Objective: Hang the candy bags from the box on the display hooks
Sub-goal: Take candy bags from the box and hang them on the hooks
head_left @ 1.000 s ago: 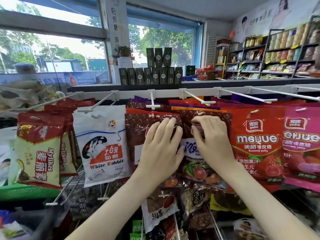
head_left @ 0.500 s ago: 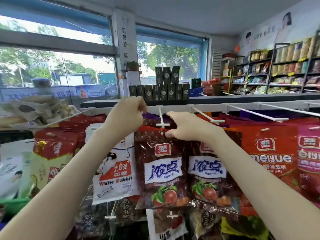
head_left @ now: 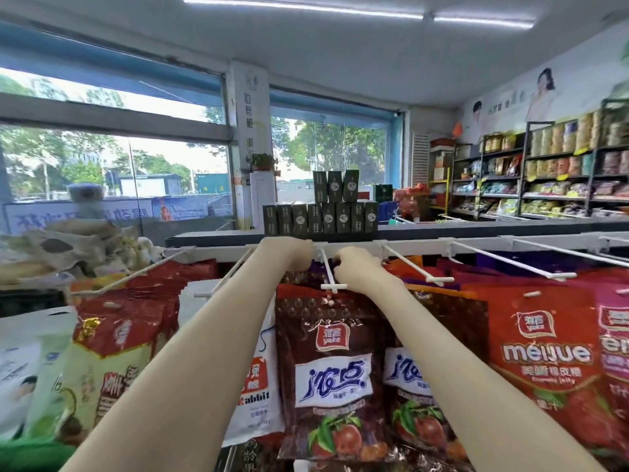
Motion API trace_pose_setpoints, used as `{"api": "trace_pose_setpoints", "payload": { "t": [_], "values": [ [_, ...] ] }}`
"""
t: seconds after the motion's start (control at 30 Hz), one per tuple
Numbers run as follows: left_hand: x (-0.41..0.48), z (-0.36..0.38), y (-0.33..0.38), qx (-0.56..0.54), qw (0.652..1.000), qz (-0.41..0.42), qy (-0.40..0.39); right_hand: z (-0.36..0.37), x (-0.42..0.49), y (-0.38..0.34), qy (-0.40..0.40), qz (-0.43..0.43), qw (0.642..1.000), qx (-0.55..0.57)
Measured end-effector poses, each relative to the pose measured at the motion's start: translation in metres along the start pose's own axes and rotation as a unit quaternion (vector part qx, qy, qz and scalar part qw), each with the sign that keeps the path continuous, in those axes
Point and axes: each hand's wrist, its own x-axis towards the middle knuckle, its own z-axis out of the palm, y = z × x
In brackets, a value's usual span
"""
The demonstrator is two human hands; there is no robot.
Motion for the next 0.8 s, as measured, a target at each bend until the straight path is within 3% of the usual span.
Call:
{"api": "trace_pose_setpoints", "payload": {
  "t": [0.13,0.27,0.5,0.8],
  "values": [
    [0.009,0.005,-0.006,-0.022,1.000,0.013,0.011,0.001,0.018,-0.004,0.015,-0.004,0.996,-0.093],
    [0.014,0.008,-0.010,-0.025,0.999,0.013,0.022,0.009,0.036,0.003,-0.039,-0.013,0.996,-0.075],
    [0.020,0.020,-0.011,-0.051,0.998,0.014,0.032,0.010,0.037,0.006,-0.063,-0.008,0.994,-0.092],
    [0.018,0.026,-0.009,-0.096,0.995,-0.006,0.034,0.009,0.042,0.007,-0.014,0.016,0.999,-0.032]
  ]
}}
